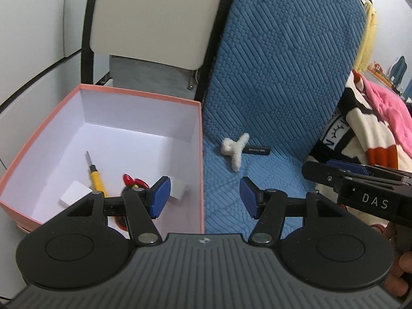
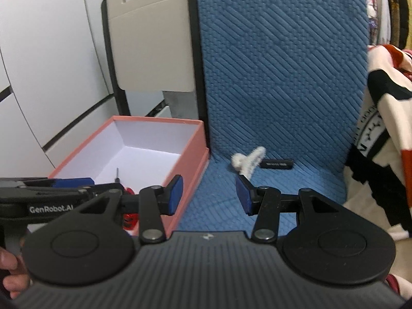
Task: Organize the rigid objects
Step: 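Move both open grippers back toward the fluffy clip and USB stick, then close the left gripper on the fluffy white clip while the right grasps the black USB stick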
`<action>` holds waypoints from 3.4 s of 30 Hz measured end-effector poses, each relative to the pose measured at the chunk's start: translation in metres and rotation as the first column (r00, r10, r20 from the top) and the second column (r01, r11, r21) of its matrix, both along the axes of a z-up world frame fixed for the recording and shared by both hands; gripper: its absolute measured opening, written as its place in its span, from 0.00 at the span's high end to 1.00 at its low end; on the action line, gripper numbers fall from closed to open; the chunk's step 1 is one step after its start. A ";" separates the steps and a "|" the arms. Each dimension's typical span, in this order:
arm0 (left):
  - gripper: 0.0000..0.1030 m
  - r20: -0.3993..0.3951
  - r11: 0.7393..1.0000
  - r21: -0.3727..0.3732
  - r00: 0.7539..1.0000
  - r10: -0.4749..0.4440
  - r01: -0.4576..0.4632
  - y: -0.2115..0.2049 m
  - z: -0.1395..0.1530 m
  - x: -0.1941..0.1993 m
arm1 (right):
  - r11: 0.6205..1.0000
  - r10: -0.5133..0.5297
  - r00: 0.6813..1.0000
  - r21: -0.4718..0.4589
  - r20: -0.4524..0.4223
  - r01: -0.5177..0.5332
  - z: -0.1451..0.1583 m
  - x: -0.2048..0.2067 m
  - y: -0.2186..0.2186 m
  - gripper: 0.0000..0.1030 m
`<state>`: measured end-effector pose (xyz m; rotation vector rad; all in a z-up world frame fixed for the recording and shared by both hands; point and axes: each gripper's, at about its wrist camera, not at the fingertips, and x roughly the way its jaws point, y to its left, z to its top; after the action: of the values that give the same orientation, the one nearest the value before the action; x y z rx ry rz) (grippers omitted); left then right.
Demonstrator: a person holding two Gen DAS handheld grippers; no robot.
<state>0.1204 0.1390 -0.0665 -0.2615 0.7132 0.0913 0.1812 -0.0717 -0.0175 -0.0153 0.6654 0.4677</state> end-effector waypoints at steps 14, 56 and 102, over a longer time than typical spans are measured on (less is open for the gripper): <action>0.37 -0.044 0.997 0.003 0.996 -0.082 0.082 -0.054 -0.026 0.013 | 0.996 -0.070 0.998 -0.060 0.001 0.070 -0.039 -0.021 -0.060 0.52; 0.30 -0.016 0.977 0.135 0.987 -0.162 0.163 -0.123 -0.102 0.128 | 0.968 -0.153 0.975 0.173 -0.163 0.181 -0.098 0.091 -0.112 0.50; 0.90 -0.145 0.999 0.054 0.989 -0.001 0.009 -0.070 -0.175 0.240 | 0.992 -0.126 0.969 -0.049 -0.211 0.118 -0.198 0.265 -0.023 0.15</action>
<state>0.3607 0.0685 -0.2418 -0.2023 0.8546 0.1258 0.4462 -0.0948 -0.2151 0.0424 0.8808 0.3411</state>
